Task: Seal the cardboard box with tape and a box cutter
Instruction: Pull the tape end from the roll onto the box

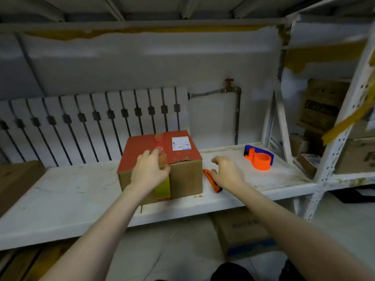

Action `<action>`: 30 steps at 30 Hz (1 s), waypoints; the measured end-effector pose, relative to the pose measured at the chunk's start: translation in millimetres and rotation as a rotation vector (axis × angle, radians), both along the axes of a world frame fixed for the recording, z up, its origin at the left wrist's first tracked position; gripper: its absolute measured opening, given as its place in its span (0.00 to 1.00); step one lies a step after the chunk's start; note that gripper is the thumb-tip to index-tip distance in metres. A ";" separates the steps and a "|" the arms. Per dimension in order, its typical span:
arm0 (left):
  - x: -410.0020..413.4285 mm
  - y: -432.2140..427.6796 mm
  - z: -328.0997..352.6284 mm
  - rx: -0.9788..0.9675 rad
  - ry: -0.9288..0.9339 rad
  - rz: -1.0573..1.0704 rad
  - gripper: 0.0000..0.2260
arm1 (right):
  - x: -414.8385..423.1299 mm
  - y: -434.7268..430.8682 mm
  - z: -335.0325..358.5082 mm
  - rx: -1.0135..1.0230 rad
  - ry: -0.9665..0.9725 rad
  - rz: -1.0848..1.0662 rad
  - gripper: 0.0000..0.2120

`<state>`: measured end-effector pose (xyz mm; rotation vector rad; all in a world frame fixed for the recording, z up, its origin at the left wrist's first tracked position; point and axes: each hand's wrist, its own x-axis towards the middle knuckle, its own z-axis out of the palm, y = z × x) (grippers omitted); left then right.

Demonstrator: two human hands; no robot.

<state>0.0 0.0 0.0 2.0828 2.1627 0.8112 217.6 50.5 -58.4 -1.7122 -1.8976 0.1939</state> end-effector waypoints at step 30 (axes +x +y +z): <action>56.3 88.2 -7.7 -0.072 -0.412 -0.267 0.10 | 10.4 44.9 11.1 -0.221 1.181 0.391 0.09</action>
